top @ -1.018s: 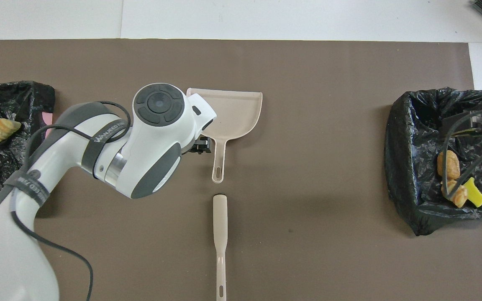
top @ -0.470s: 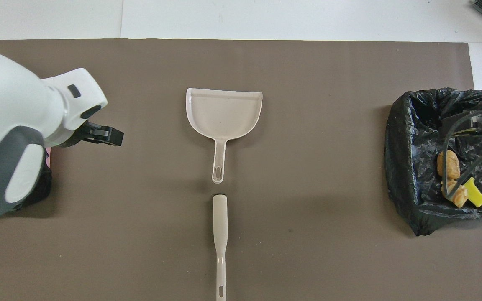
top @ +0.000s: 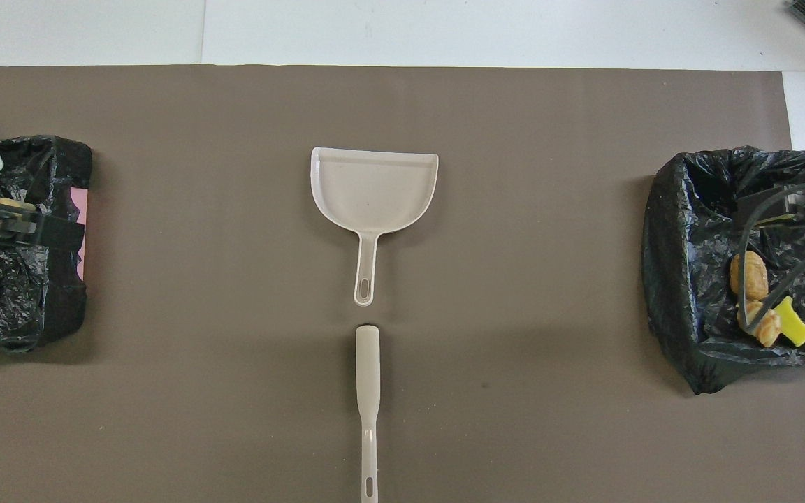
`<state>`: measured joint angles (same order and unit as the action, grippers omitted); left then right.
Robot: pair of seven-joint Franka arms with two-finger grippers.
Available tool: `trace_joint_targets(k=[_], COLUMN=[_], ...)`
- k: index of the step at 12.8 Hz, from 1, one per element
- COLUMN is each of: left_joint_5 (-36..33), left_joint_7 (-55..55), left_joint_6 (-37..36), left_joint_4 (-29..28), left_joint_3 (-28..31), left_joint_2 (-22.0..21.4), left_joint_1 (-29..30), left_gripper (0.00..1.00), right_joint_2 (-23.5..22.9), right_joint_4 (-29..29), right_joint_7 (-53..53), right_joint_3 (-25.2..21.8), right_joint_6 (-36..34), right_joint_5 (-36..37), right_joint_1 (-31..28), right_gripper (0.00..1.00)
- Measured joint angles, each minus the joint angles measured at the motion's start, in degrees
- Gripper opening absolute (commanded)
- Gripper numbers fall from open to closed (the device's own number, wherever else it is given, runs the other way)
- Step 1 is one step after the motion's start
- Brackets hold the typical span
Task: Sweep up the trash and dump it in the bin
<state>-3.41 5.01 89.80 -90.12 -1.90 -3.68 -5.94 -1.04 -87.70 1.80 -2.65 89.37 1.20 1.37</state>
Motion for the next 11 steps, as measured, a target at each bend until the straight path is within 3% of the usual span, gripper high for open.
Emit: trace_joint_targets(k=[4,11], left_joint_5=[4.08,4.45], left_joint_7=[1.06,1.03], left_joint_6=[-3.94,-5.28], left_joint_4=[3.24,3.82], left_joint_3=[-0.33,0.15], left_joint_2=[0.46,0.44], left_joint_1=[3.31,3.34], left_gripper=[1.0,1.0], right_joint_2=[0.0,0.0], right_joint_4=[0.0,0.0], right_joint_7=[0.0,0.0], right_joint_3=[0.01,0.01], right_joint_6=[0.0,0.0], right_joint_5=[-0.01,-0.01], right_joint_1=[0.0,0.0], right_gripper=[1.0,1.0])
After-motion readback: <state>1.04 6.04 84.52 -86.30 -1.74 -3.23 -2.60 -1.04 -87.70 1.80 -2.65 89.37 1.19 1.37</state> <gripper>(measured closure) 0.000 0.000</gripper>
